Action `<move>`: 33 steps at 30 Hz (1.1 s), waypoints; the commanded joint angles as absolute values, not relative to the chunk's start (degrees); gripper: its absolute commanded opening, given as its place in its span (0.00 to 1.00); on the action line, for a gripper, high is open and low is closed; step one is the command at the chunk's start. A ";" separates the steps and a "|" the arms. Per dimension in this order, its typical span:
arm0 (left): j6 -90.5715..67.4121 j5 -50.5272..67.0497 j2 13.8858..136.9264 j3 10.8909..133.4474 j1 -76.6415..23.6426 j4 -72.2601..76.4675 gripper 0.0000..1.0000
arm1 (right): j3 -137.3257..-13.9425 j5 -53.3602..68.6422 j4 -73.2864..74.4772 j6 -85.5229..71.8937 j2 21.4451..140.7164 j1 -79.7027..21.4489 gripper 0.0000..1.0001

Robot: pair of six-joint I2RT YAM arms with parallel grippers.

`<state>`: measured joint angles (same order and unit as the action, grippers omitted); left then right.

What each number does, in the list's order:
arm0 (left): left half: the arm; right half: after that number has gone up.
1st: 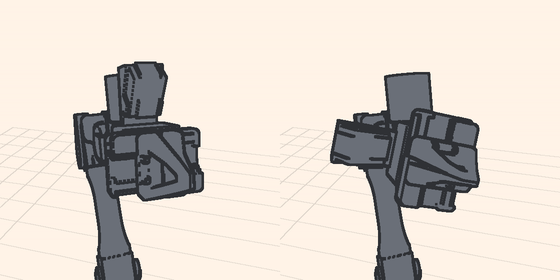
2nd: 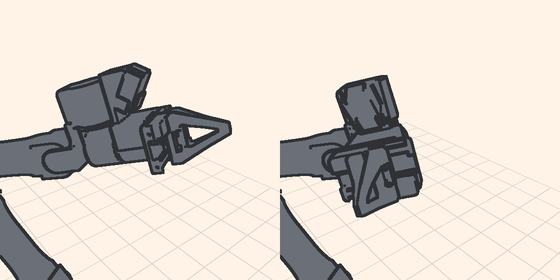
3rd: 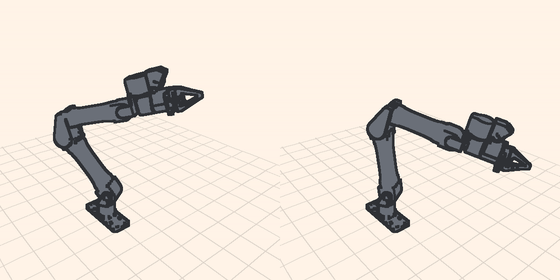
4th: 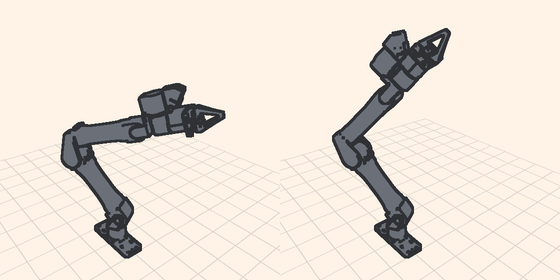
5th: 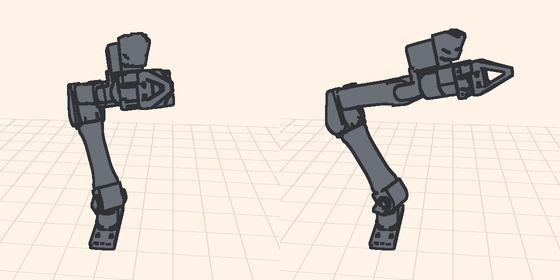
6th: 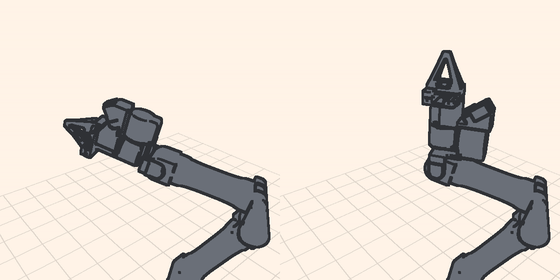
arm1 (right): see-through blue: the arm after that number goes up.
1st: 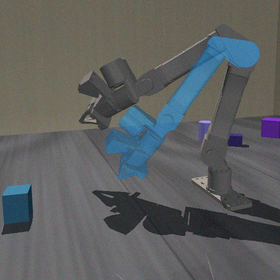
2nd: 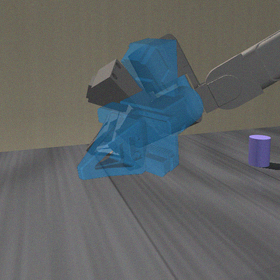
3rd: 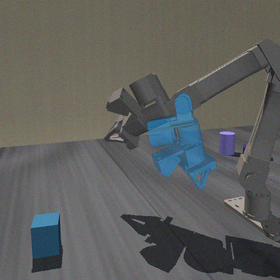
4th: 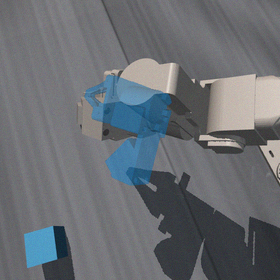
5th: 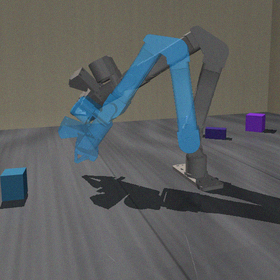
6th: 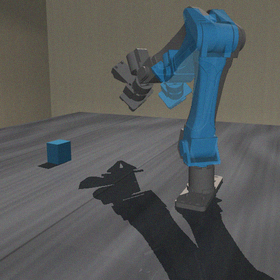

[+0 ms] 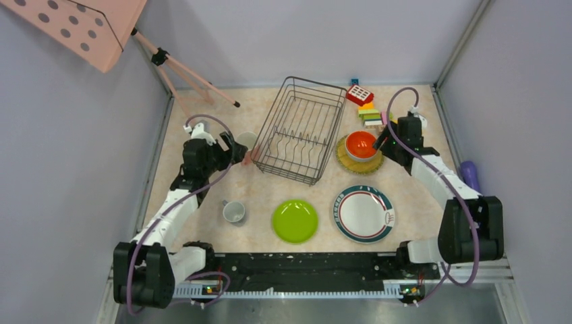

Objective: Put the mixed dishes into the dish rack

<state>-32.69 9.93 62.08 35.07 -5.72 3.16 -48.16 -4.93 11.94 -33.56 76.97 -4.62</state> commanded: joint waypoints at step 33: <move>-32.17 18.01 58.36 29.09 -5.76 15.16 0.83 | -57.19 -5.07 17.85 -32.35 75.71 -7.44 0.00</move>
